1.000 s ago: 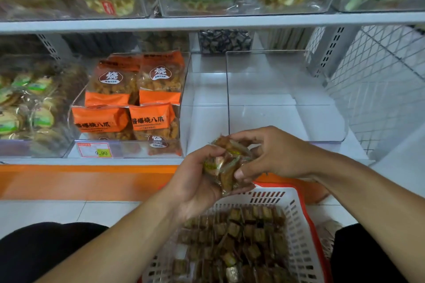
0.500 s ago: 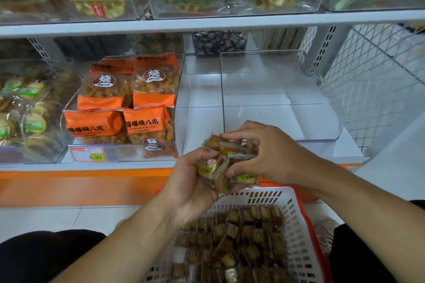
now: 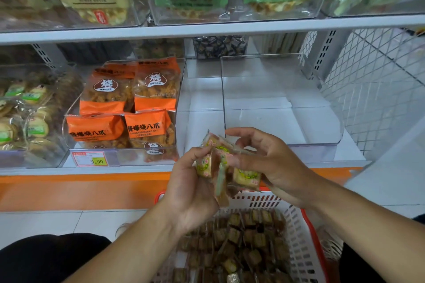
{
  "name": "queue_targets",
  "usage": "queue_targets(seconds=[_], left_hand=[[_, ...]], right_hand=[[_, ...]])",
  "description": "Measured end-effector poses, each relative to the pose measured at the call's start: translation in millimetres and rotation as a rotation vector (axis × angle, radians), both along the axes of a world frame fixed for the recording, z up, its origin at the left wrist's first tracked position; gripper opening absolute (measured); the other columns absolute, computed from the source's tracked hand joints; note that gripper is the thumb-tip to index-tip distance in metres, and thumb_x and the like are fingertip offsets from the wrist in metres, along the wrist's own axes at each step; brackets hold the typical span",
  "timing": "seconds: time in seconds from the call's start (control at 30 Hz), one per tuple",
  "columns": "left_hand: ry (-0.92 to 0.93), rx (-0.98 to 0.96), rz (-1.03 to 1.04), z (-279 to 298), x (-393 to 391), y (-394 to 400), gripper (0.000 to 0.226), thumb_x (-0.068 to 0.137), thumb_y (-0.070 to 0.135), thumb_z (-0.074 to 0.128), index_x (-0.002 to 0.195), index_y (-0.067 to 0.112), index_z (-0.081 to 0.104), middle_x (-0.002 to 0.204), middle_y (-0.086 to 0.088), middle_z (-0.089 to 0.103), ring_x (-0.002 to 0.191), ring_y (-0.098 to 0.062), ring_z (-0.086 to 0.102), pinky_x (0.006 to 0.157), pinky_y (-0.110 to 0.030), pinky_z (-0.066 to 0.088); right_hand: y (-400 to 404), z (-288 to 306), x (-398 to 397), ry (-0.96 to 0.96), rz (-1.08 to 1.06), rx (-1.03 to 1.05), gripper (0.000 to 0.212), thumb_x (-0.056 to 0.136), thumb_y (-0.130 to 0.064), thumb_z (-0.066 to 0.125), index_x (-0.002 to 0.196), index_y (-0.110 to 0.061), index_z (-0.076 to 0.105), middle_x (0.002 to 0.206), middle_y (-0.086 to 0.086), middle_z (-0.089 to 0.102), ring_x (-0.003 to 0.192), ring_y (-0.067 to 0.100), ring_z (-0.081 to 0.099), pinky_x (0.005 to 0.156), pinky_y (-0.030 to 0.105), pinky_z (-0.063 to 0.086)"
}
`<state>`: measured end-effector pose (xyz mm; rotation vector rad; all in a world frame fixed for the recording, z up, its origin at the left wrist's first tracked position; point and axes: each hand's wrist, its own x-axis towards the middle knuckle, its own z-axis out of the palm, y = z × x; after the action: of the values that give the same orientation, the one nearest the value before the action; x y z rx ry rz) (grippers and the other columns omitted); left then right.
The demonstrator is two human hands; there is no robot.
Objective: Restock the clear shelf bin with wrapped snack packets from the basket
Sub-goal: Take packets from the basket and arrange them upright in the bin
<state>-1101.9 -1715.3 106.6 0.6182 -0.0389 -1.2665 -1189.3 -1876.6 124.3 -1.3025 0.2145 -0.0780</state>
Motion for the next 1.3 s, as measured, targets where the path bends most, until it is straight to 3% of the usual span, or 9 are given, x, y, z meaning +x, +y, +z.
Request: queue_targets(seconds=[0.07, 0.2, 0.27, 0.5, 0.67, 0.9, 1.03, 1.17, 1.3], left_hand=[[0.066, 0.022, 0.015, 0.4, -0.8, -2.1, 0.044, 0.082, 0.031, 0.07, 0.116, 0.003, 0.069, 0.124, -0.016, 0.059, 0.113, -0.028, 0.054, 0.1, -0.038, 0.051], [0.125, 0.14, 0.073, -2.3, -7.7, -10.9, 0.04, 0.078, 0.031, 0.069, 0.108, 0.005, 0.068, 0.096, -0.013, 0.059, 0.063, -0.017, 0.056, 0.043, -0.019, 0.048], [0.202, 0.174, 0.118, -3.8, -11.4, -16.8, 0.033, 0.073, 0.028, 0.069, 0.099, 0.008, 0.068, 0.089, -0.008, 0.061, 0.051, -0.01, 0.052, 0.033, -0.013, 0.038], [0.243, 0.176, 0.101, -3.8, -12.0, -25.8, 0.046, 0.082, 0.03, 0.065, 0.118, 0.001, 0.065, 0.113, -0.018, 0.058, 0.083, -0.016, 0.054, 0.05, -0.016, 0.053], [0.286, 0.014, 0.125, -0.1, -13.5, -23.9, 0.043, 0.076, 0.027, 0.072, 0.106, -0.005, 0.073, 0.102, -0.022, 0.068, 0.075, -0.022, 0.068, 0.051, -0.018, 0.054], [0.119, -0.067, 0.149, 20.2, 2.2, -19.5, 0.027, 0.074, 0.028, 0.075, 0.096, 0.011, 0.073, 0.091, -0.007, 0.066, 0.067, -0.014, 0.056, 0.043, -0.02, 0.049], [0.046, -0.089, 0.182, 29.6, 11.8, -14.5, 0.023, 0.082, 0.032, 0.065, 0.091, 0.012, 0.073, 0.086, -0.006, 0.068, 0.055, -0.015, 0.063, 0.041, -0.021, 0.048], [-0.058, -0.081, 0.192, 29.4, 12.8, -12.8, 0.025, 0.086, 0.033, 0.059, 0.095, 0.012, 0.069, 0.089, -0.007, 0.069, 0.058, -0.016, 0.066, 0.044, -0.02, 0.048], [-0.183, -0.03, 0.224, 28.2, 11.0, -12.9, 0.023, 0.086, 0.028, 0.061, 0.098, 0.011, 0.069, 0.091, -0.009, 0.072, 0.064, -0.017, 0.069, 0.046, -0.023, 0.052]], right_hand=[[2.8, 1.0, -0.9, 0.0, -0.054, 0.132, 0.06, 0.062, -0.022, 0.09, 0.119, -0.026, 0.072, 0.093, -0.003, 0.056, 0.087, 0.022, 0.071, 0.069, 0.034, 0.06], [9.4, -1.4, -0.3, 0.021, -0.125, 0.201, 0.057, 0.064, -0.027, 0.093, 0.117, -0.023, 0.071, 0.087, 0.002, 0.054, 0.076, 0.022, 0.069, 0.062, 0.031, 0.053], [15.8, -3.4, 0.4, 0.048, -0.18, 0.254, 0.051, 0.061, -0.03, 0.09, 0.108, -0.02, 0.073, 0.082, 0.002, 0.06, 0.069, 0.014, 0.068, 0.056, 0.024, 0.052], [20.1, -6.7, 3.2, 0.032, -0.361, 0.185, 0.041, 0.064, -0.038, 0.087, 0.095, -0.017, 0.07, 0.068, 0.001, 0.06, 0.047, 0.012, 0.05, 0.042, 0.023, 0.04], [17.2, -2.4, 3.1, -0.013, -0.294, 0.415, 0.029, 0.076, -0.03, 0.084, 0.099, -0.02, 0.069, 0.092, 0.015, 0.062, 0.07, 0.021, 0.058, 0.064, 0.041, 0.058], [5.0, 22.9, -0.1, -0.081, -0.388, 0.368, 0.02, 0.079, -0.025, 0.076, 0.098, -0.016, 0.075, 0.08, -0.001, 0.067, 0.062, 0.006, 0.056, 0.049, 0.018, 0.047], [11.3, 25.9, -4.8, 0.069, -0.229, 0.287, 0.046, 0.074, -0.031, 0.077, 0.113, -0.006, 0.073, 0.084, 0.002, 0.07, 0.066, 0.009, 0.064, 0.053, 0.021, 0.051], [18.2, 30.2, -8.9, 0.161, -0.003, 0.318, 0.032, 0.091, -0.028, 0.065, 0.109, -0.005, 0.077, 0.106, 0.015, 0.076, 0.09, 0.021, 0.076, 0.064, 0.023, 0.058], [13.9, 31.0, -9.1, 0.241, -0.037, 0.337, 0.034, 0.084, -0.034, 0.071, 0.104, -0.008, 0.079, 0.095, 0.007, 0.076, 0.075, 0.015, 0.071, 0.061, 0.027, 0.057]])
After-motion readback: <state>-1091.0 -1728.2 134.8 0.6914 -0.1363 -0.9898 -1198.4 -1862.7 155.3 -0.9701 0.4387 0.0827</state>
